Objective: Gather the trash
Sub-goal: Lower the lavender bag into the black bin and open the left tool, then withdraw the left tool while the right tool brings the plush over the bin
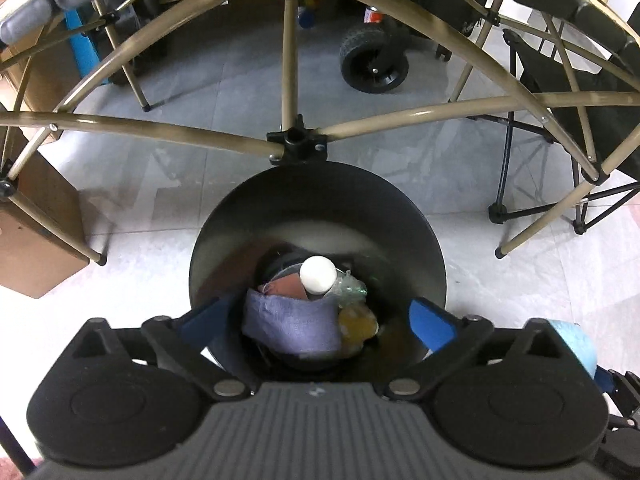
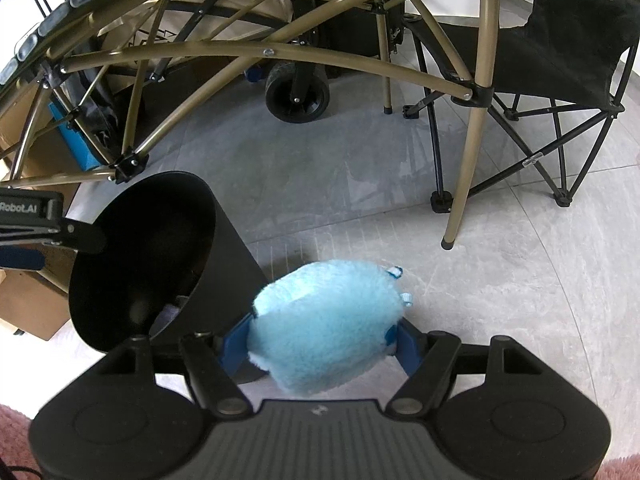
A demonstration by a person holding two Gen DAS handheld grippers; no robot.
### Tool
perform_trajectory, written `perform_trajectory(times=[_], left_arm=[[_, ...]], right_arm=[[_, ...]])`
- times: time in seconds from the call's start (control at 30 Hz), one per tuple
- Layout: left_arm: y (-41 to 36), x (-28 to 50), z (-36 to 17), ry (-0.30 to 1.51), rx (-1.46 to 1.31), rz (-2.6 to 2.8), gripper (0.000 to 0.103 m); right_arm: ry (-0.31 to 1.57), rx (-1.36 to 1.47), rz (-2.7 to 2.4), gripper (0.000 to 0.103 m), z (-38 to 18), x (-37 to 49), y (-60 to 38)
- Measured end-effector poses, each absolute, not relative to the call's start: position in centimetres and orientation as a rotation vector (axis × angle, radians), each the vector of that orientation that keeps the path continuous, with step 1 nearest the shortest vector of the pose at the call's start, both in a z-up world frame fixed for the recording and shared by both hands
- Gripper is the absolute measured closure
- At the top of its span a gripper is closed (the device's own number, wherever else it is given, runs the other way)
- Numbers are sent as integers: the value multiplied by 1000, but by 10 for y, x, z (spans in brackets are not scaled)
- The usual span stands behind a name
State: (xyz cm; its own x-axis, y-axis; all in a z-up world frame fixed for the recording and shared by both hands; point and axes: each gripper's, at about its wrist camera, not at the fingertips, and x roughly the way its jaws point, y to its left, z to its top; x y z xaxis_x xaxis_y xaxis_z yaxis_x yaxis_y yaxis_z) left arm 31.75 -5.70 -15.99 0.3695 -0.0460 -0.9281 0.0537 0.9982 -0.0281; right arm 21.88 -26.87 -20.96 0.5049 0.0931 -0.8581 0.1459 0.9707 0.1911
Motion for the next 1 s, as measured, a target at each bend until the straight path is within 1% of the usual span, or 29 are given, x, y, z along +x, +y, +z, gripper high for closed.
perform_trajectory(times=[0.63,1.0], left_arm=[[-50,315,-159,1196,5,-57,0],[-27,310,-150,1172,-32,-38,0]], right_arm=[[1036,244,-25,31,-206,217,-264],[1019,221,1,31,-197,221,-249]])
